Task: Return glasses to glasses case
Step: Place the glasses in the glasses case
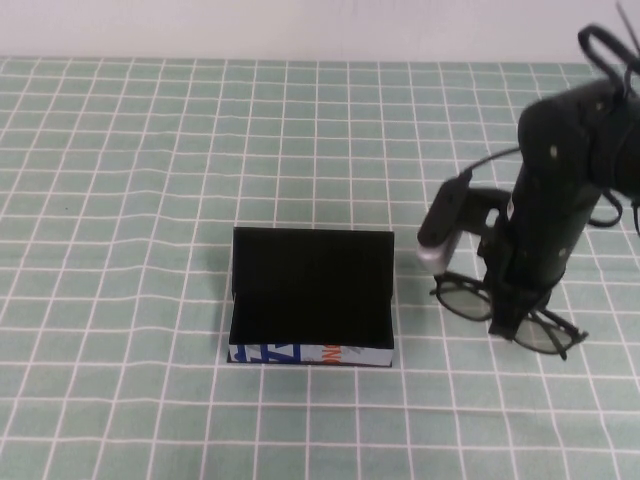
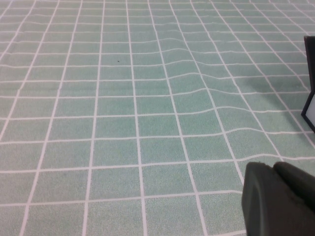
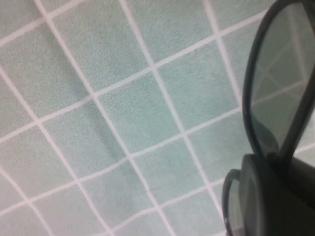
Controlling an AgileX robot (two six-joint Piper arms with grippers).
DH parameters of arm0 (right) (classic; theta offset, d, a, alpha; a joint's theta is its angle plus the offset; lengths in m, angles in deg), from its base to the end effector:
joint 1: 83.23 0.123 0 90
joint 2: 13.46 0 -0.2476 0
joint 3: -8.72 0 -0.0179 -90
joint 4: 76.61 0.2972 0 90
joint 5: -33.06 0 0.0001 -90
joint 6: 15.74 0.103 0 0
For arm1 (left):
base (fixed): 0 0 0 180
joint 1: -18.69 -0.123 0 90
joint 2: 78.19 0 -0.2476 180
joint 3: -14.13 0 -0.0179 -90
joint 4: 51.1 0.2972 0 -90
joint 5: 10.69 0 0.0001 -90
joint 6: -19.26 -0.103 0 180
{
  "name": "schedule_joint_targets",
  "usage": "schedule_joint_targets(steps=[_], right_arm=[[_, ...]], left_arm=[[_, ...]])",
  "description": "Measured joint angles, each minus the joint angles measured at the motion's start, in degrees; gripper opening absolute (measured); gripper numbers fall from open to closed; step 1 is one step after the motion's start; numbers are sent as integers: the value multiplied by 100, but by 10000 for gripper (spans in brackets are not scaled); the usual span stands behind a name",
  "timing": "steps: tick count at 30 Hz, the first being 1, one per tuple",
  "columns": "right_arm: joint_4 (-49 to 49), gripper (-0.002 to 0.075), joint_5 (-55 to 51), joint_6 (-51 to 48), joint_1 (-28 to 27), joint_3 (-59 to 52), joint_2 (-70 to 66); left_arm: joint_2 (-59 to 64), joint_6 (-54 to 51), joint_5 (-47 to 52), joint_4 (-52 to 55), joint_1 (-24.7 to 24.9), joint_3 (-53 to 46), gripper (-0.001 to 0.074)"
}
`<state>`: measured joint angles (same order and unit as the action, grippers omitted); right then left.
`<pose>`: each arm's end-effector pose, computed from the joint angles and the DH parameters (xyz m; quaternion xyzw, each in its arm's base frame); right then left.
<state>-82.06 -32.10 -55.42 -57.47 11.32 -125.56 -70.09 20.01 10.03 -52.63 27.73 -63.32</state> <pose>0.3541 0.1610 0.1679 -0.5544 0.8298 -0.0493 0.0409 0.1466 -0.0243 0.1699 0.0507 0.7984 -0.0624 0.5967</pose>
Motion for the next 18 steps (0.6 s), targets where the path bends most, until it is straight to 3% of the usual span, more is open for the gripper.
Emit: schedule_joint_targets(steps=[5,10,18], right_arm=[[124,5,-396,-134,0,672,0],[842,5,-471,-528,27,1247,36],[1584,5,-514,-1530,501,1631,6]], left_arm=[[0,0,0,0,0,0,-3],[0,0,0,0,0,0,-3],[0,0,0,0,0,0,-3]])
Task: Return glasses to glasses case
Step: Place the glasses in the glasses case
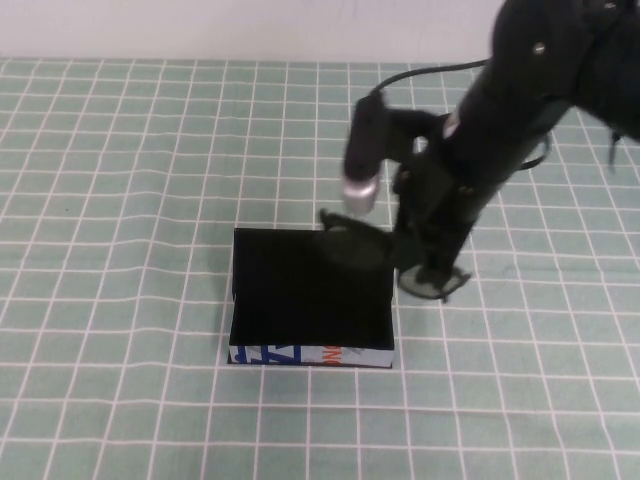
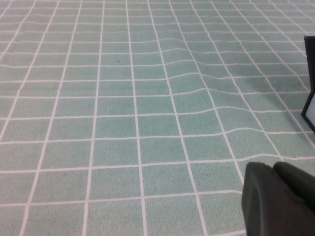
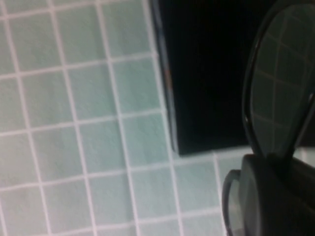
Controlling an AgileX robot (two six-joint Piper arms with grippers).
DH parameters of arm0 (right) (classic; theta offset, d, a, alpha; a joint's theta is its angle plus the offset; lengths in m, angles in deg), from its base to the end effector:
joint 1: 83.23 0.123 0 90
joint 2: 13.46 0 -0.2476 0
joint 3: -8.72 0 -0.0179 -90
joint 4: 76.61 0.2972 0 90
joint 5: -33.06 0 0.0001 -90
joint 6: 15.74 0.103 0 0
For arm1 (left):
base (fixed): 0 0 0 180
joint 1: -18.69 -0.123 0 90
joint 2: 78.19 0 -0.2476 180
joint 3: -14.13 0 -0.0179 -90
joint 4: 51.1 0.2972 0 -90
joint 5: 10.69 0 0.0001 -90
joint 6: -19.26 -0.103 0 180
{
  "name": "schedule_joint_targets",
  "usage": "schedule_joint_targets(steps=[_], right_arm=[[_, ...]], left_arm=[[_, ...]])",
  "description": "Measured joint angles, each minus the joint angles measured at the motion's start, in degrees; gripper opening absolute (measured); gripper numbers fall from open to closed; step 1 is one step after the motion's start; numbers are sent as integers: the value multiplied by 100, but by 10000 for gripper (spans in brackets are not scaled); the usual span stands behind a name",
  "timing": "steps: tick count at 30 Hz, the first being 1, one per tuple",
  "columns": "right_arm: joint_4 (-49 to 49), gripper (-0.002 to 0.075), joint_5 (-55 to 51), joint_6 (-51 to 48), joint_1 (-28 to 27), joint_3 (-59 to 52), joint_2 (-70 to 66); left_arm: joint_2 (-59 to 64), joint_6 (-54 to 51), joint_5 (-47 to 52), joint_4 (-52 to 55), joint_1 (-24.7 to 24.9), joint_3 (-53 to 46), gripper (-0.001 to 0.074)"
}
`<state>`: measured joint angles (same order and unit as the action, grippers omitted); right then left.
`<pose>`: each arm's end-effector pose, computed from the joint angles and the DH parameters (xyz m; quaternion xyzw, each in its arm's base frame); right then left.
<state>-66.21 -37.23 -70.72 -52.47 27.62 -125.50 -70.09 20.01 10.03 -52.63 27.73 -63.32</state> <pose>0.3520 0.2299 0.2569 -0.6573 0.7345 0.0568 0.1589 0.1466 -0.0243 0.1699 0.0507 0.7984 -0.0624 0.5967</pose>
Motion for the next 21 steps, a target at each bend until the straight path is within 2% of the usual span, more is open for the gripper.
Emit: schedule_joint_targets(steps=[11,21], right_arm=[[119,5,-6,-421,560,611,-969],[39,5,3,-456,737,1246,-1547]], left_arm=[[0,0,0,0,0,0,-3],[0,0,0,0,0,0,-3]])
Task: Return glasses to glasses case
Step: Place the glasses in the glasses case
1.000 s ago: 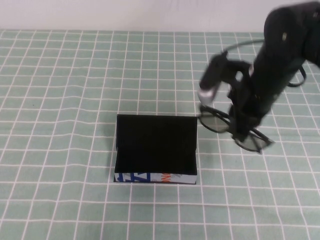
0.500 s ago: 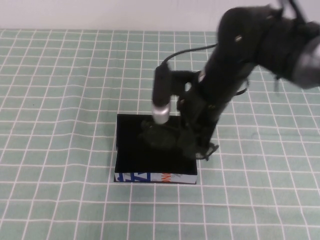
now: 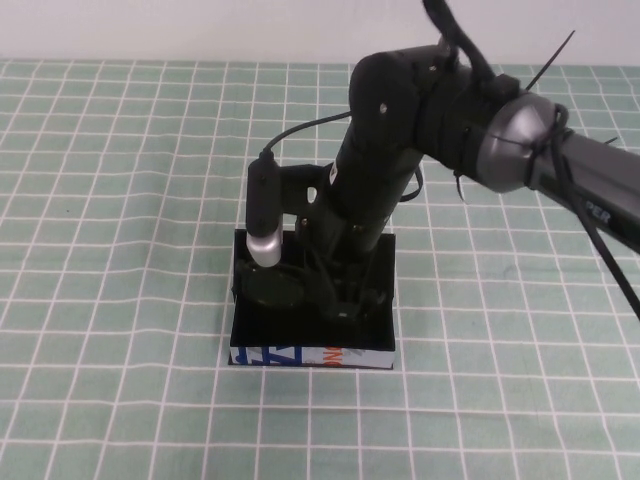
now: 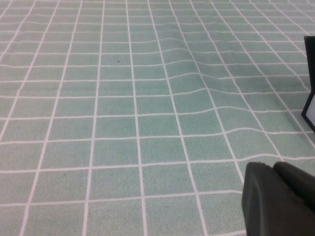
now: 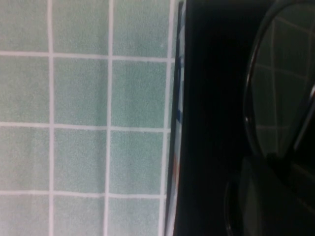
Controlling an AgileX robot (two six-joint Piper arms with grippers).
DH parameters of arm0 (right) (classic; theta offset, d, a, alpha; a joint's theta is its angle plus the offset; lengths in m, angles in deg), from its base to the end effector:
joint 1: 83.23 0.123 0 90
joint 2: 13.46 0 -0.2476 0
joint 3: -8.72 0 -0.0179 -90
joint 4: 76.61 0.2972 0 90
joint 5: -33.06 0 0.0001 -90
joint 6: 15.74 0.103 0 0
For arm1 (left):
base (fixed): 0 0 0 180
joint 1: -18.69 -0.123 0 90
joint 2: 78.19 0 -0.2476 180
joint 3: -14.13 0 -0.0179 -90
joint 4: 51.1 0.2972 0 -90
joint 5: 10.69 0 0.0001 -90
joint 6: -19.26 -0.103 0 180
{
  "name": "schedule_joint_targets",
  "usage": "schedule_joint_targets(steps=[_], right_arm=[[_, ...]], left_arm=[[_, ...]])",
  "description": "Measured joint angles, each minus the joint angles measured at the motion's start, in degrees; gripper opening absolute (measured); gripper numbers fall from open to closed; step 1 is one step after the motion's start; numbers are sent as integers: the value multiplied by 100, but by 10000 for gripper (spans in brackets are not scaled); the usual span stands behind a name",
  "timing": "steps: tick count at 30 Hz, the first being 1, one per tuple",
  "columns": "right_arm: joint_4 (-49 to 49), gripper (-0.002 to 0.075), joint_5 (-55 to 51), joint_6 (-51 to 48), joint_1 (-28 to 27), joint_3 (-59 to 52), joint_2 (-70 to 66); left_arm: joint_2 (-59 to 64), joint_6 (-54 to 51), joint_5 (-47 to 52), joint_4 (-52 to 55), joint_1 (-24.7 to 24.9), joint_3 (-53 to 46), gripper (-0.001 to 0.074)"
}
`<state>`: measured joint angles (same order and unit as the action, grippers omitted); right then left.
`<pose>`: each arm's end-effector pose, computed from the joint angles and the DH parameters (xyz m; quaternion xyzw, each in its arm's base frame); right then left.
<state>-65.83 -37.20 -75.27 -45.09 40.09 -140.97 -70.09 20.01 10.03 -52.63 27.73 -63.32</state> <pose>0.3604 0.3061 0.2070 -0.7304 0.6665 0.0681 0.1328 0.1466 -0.0243 0.1699 0.0507 0.7984 -0.0624 0.5967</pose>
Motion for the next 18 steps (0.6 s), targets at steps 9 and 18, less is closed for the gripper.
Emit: schedule_joint_targets(steps=[9,18], right_arm=[[-82,5,0,-16,20,12,-220],[-140,5,0,22,20,-12,-308]], left_arm=[[0,0,0,0,0,0,-3],[0,0,0,0,0,0,-3]])
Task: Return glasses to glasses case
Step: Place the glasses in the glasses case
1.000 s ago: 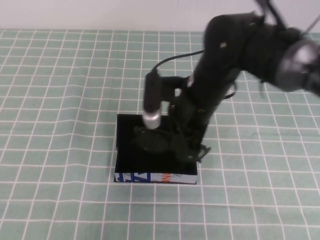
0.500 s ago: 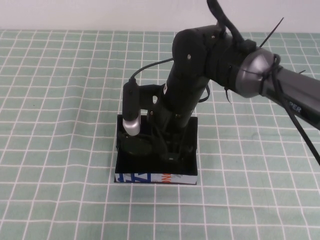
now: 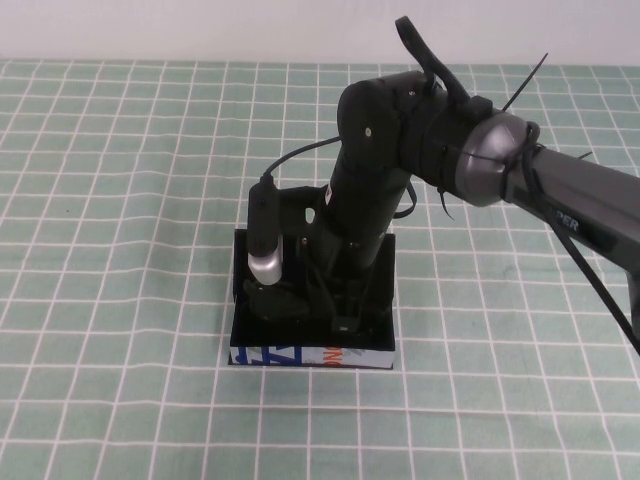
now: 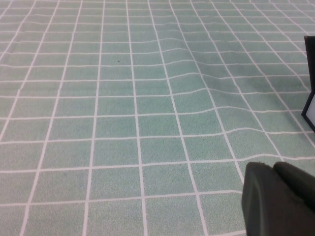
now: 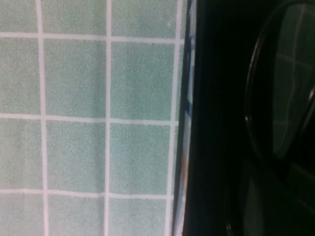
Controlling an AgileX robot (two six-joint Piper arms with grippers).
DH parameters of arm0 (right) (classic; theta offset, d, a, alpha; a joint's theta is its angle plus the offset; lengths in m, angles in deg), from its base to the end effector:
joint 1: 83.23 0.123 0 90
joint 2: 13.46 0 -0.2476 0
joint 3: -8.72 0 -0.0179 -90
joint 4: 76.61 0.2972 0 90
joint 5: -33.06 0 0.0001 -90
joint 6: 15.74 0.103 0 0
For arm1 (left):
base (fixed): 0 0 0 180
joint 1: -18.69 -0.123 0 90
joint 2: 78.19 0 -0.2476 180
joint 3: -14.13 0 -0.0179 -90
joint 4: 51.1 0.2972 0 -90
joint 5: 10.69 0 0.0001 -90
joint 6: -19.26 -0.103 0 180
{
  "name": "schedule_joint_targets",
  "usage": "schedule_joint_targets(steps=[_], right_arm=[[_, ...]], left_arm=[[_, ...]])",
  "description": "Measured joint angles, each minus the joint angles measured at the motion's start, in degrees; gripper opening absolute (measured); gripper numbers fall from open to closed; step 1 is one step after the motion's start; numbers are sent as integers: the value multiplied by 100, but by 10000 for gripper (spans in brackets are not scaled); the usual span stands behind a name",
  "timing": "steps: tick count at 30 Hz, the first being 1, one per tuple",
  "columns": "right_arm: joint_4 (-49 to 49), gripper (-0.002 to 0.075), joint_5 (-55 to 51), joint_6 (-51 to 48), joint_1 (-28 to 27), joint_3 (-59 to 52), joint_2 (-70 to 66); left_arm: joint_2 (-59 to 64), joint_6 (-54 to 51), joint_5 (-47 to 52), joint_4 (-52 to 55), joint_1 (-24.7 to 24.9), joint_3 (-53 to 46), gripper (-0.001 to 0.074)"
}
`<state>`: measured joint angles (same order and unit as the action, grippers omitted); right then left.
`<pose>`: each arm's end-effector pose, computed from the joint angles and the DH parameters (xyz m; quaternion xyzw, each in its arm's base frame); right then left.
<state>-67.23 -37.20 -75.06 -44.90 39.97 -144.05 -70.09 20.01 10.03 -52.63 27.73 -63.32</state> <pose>0.3636 0.3076 0.1804 -0.7336 0.6689 0.0614 0.1032 0.1466 -0.0243 0.1699 0.0507 0.7984 -0.0624 0.5967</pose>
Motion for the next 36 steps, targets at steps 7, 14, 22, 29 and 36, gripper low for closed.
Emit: schedule_joint_targets(steps=[7,14,22,29,36], right_arm=[[-68,5,0,88,65,-24,-13],[-46,6,0,88,97,-24,-13],[-25,108,0,184,112,-24,-13],[-291,164,0,414,112,-24,-13],[-374,148,0,546,112,35,-13]], left_arm=[[0,0,0,0,0,0,-3],[0,0,0,0,0,0,-3],[0,0,0,0,0,0,-3],[0,0,0,0,0,0,-3],[0,0,0,0,0,0,-3]])
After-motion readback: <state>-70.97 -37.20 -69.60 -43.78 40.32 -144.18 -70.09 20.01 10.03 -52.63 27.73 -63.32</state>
